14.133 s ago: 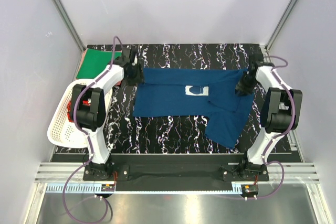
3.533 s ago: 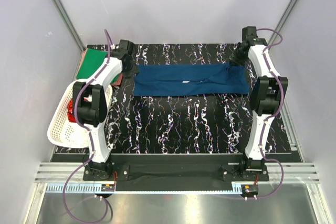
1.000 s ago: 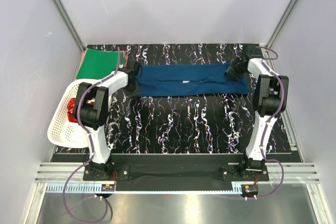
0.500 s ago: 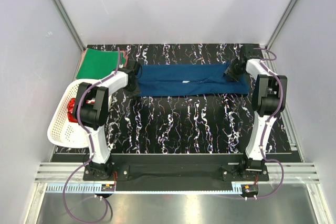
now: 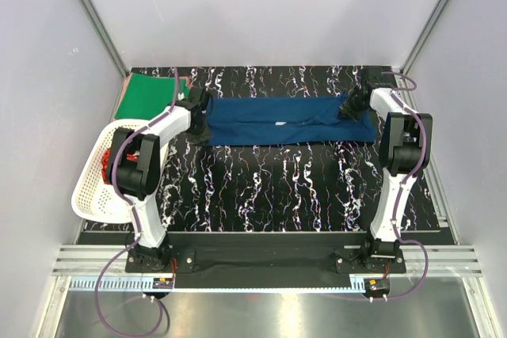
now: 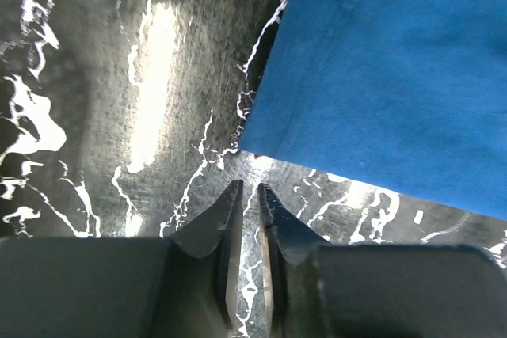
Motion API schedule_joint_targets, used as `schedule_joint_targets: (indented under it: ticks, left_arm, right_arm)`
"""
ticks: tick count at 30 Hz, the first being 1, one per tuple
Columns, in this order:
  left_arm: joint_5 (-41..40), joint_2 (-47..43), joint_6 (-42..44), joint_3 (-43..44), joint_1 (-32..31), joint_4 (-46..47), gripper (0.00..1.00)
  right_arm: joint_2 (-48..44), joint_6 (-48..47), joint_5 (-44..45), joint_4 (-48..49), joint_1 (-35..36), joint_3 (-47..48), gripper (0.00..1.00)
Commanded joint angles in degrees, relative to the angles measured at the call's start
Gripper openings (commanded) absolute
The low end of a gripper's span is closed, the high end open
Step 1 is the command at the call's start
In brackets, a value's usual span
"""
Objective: Fold and stack the t-shirts
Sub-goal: Fold the tshirt
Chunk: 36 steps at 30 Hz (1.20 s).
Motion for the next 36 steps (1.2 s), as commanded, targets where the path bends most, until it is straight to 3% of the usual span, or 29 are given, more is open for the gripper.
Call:
schedule_joint_targets:
  ticks: [1,5,9,11,21,25,30,32,35,36]
  left_arm:
    - [-1.0,-3.9,-0.2,3.0,0.2,0.4,0.19]
    - [-0.8,-2.6,0.0,3.6,0.3,0.1,0.20]
    - [-0.8,-1.8,0.3,2.2,0.3,2.2,0.37]
    - [-0.8,-1.3,1.0,1.6,0.3,3.8,0.41]
    - [-2.2,3.1,1.7,2.5,0.6,2.4,0.45]
    - [-2.6,3.7,1.2,2.3,0.7,1.5,0.37]
    - [-2.3,3.8,1.1,2.0,0.7,1.4,0.09]
    - [-2.3,3.9,1.0,1.9,0.7,1.4,0.02]
    - [-1.9,4.1,0.7,2.0,0.7,1.3,0.00]
    - [-1.7,4.2,0.6,1.9,0.7,1.3,0.00]
  right_arm:
    - [-2.0,1.0,-2.8,1.2,1.6,4.1,0.00]
    - [-0.5,2.6,-5.0,1.5,2.4,7.0,0.00]
    - [1.3,3.7,-5.8,1.7,2.6,9.5,0.00]
    - [1.8,4.5,-6.9,2.6,4.4,10.8,0.00]
    - [8.1,8.8,-12.3,7.1,5.3,15.3,0.03]
    - [9.1,10.9,-12.8,10.6,5.3,15.2,0.02]
    - [9.7,16.8,-17.7,18.3,5.5,13.2,0.00]
    - [10.1,17.9,-18.2,20.4,5.8,13.2,0.00]
    - [11.0,19.9,-18.8,21.8,5.9,13.1,0.02]
    - [11.6,20.4,-18.9,22.0,5.9,13.1,0.10]
